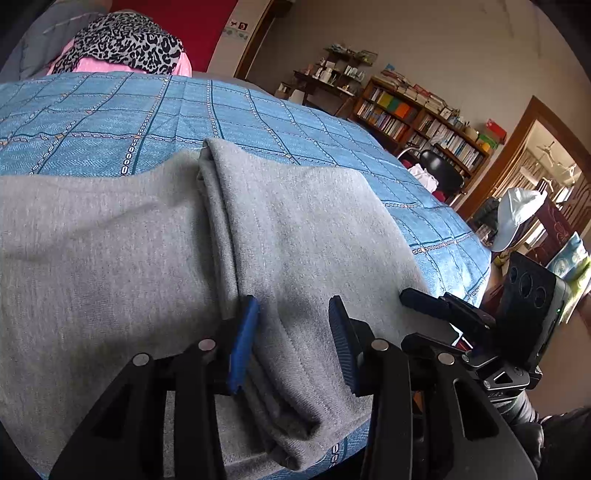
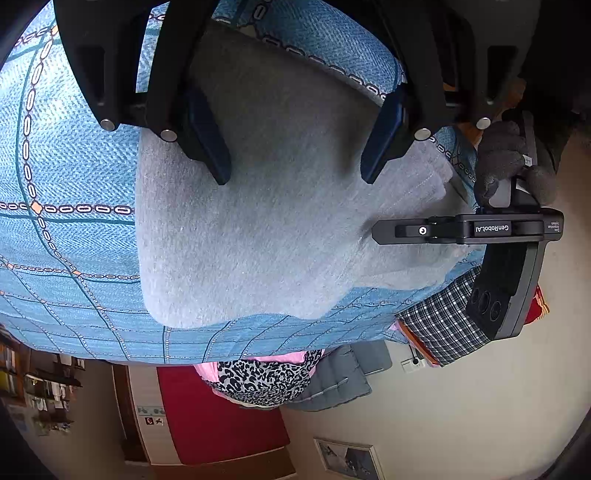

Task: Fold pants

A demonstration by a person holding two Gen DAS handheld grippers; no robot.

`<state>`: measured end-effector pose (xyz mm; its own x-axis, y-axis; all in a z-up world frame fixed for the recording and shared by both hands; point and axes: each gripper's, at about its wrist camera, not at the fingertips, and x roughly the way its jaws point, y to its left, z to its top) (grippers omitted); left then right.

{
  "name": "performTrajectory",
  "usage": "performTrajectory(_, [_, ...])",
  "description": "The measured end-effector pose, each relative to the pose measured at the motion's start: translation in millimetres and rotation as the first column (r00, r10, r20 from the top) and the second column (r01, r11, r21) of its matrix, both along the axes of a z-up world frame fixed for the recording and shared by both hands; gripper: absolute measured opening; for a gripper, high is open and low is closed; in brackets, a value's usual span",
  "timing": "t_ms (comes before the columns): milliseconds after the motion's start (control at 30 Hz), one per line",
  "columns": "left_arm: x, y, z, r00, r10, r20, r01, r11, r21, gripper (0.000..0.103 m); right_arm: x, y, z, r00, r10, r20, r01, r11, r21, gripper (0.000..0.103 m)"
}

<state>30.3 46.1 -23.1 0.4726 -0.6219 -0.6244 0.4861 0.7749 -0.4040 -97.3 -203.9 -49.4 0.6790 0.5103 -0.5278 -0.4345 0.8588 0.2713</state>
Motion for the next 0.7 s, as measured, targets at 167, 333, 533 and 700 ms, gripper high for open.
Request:
performTrajectory(167, [-7.6, 12.2, 4.9, 1.0, -0.002, 0.01, 0.003, 0.998, -0.057, 0.054, 1.3, 0.0, -0.1, 1.0, 0.0, 0.0, 0.0, 1.0, -0.006, 0.074])
performTrajectory(333, [-19.0, 43.9, 17.0, 0.996, 0.076, 0.035, -0.074, 0.996, -0.048, 0.063, 1.9, 1.3, 0.4, 1.0, -0.007, -0.003, 0.007, 1.0, -0.01, 0.074])
performTrajectory(533, [-35.4, 101.6, 26.4, 0.973, 0.226, 0.037, -0.224, 0.973, -0.045, 0.063, 0.3, 4.6, 1.2, 1.0, -0.02, -0.002, 0.02, 1.0, -0.015, 0.074])
performTrajectory(700, [-50.0, 148.9, 34.7, 0.934, 0.353, 0.06, -0.352, 0.936, -0.034, 0.063, 1.1, 8.0, 2.1, 1.0, -0.027, -0.004, 0.027, 0.999, -0.025, 0.074])
